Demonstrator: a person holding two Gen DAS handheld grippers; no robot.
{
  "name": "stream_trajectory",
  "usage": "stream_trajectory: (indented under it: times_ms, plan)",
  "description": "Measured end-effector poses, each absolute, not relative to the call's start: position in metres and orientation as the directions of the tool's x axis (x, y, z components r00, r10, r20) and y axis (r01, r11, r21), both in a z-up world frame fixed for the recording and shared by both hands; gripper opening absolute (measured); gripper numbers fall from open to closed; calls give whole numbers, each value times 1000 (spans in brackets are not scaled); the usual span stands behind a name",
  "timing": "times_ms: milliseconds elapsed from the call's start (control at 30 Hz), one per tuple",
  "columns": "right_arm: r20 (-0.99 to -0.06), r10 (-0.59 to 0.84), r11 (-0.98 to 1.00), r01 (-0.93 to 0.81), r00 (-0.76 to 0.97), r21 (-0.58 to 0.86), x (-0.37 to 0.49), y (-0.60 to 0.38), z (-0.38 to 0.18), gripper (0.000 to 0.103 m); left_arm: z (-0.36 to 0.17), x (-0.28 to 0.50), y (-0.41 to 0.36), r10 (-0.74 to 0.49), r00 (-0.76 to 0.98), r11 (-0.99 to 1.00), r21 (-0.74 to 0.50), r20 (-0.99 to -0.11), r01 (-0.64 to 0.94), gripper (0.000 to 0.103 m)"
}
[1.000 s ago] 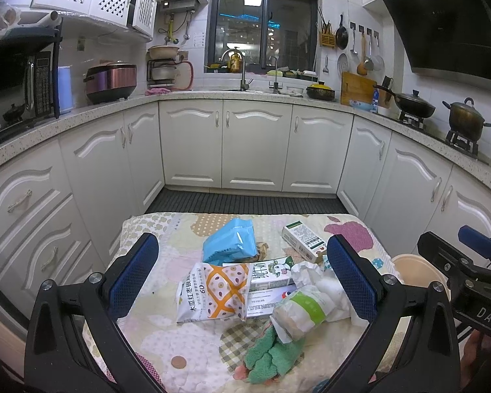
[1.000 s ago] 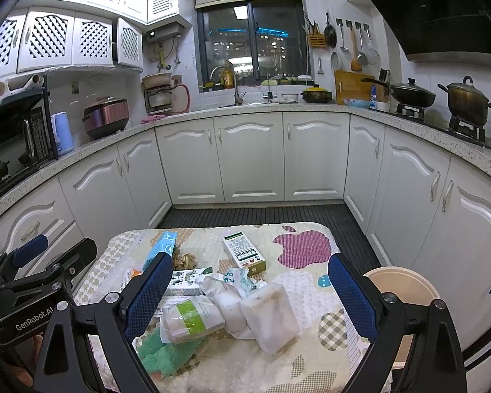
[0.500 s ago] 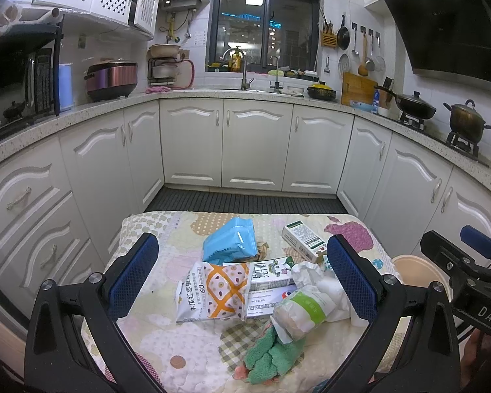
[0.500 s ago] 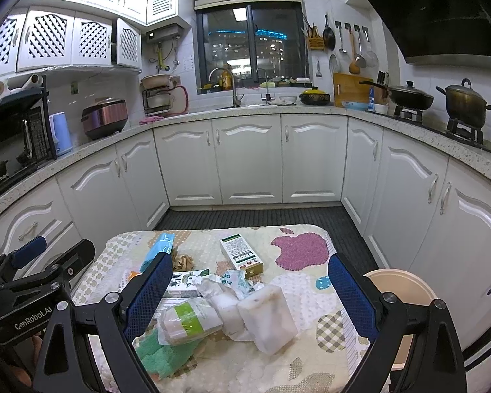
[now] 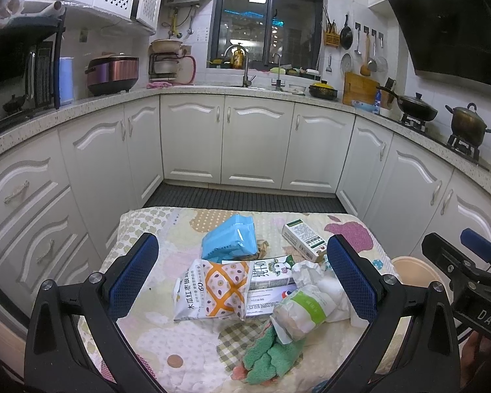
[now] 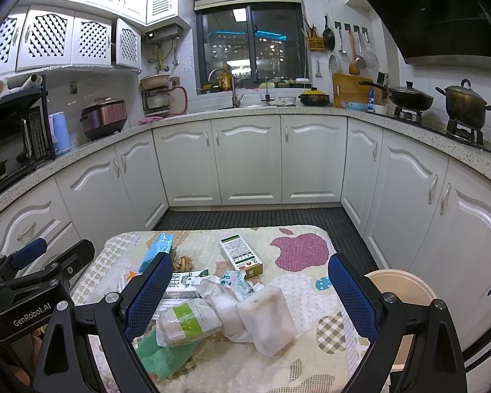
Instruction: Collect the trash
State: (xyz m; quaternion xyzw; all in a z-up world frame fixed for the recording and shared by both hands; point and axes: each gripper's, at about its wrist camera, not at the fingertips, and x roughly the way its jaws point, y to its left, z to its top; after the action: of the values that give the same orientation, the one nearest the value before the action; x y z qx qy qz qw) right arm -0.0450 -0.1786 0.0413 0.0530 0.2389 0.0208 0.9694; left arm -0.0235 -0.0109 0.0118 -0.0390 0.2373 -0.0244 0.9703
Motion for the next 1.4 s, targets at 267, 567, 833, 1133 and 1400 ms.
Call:
stream_trajectory:
  times_ms: [267,567,833,1133,1400]
  plan:
    - [-447,55,996,-16,893,90,-45,-178,41,95,10,-20,-8,-68,883,995,-96,-464,26,102]
    - [-412,45,998,-20,910,65,-46,-178,40,95,10,-19,-6,-69,883,995,-97,-465,27,102]
    - [-453,60,995,-16,889,101,-44,-178,38,95,10,-19,-6,-69,883,995,-97,-465,26,102]
    - [-441,57,995,-17,896,95,-43,-178,38,95,7,-12,-4,-70,874,995,-100,-480,25,102]
    - [-448,65,995,-22,891,100,-39,-177,36,95,2,-8,-2,-76,870,994,-103,-488,30,102]
